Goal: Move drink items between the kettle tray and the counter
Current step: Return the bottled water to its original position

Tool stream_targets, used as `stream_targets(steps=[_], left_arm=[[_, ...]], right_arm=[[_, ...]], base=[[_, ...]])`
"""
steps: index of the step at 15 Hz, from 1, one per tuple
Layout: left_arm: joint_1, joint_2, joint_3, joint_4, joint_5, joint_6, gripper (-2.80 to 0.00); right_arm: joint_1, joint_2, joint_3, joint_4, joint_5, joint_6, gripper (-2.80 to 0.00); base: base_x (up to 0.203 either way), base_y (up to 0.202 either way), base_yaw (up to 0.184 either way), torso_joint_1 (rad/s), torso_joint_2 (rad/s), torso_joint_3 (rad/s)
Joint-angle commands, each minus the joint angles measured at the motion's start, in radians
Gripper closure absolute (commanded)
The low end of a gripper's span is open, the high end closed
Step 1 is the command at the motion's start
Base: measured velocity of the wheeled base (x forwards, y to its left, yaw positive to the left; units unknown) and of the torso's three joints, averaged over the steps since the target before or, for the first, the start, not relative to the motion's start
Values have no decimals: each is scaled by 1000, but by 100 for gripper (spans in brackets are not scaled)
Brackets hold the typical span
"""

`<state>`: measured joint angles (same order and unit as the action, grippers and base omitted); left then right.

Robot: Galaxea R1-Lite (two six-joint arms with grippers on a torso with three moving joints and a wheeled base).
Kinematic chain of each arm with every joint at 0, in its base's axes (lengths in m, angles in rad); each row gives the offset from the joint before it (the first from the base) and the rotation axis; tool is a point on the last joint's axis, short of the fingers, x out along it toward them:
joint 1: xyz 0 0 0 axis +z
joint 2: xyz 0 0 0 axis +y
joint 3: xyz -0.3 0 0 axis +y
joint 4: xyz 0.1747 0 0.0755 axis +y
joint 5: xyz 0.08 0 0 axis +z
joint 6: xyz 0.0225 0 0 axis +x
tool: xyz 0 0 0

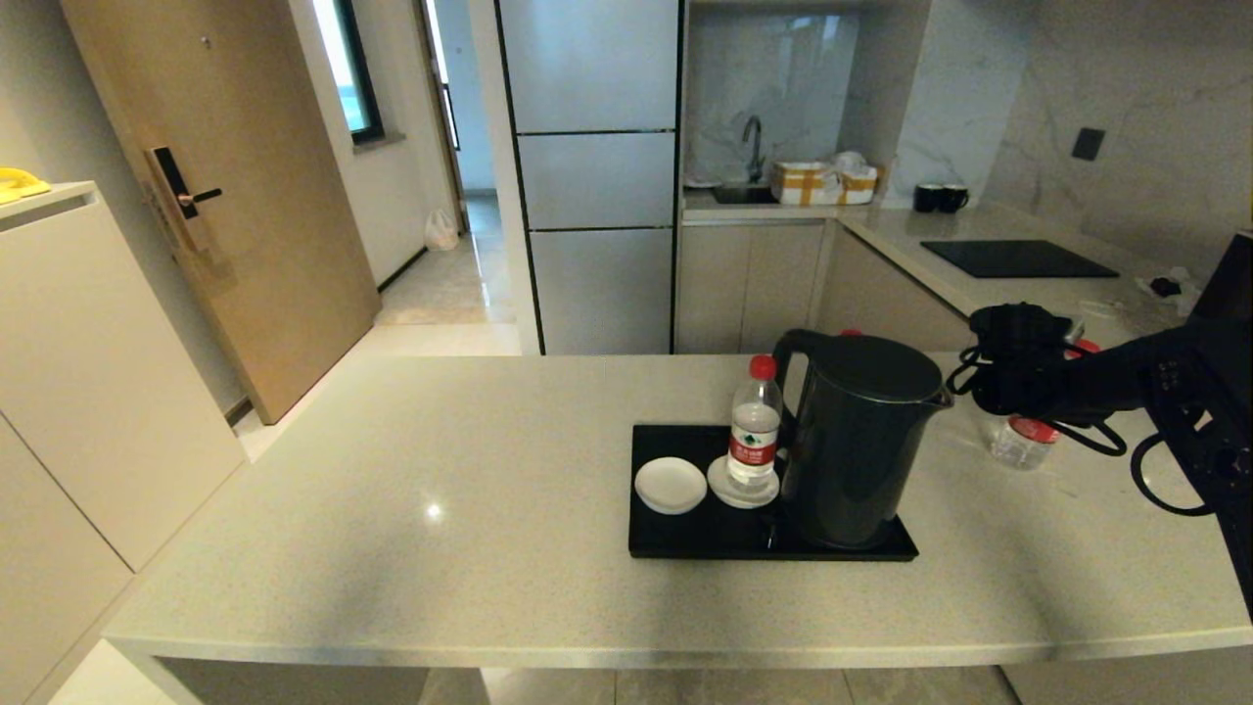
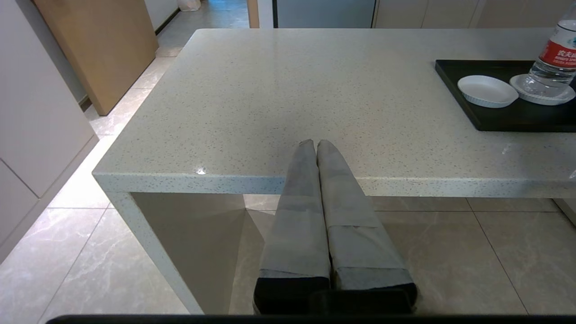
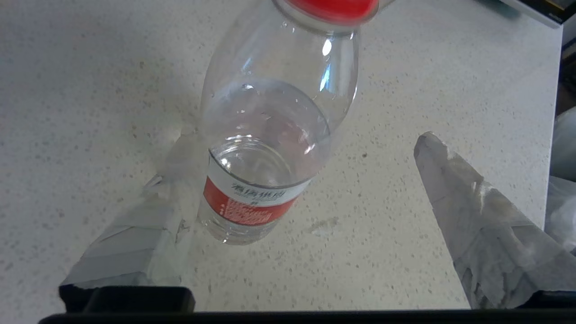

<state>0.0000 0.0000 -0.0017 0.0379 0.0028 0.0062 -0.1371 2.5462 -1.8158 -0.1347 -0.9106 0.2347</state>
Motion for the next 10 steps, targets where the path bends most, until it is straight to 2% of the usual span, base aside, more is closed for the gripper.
stream_targets(steps=[1,10], left_arm=[[0,0,0,0,0,0,0],[0,0,0,0,0,0,0]], right_arm=[[-16,24,-22,2,-4,-2,-280],[-27,111,-91,6,-1,-3,-280]], base=[[0,0,0,0,0,0],[0,0,0,0,0,0]])
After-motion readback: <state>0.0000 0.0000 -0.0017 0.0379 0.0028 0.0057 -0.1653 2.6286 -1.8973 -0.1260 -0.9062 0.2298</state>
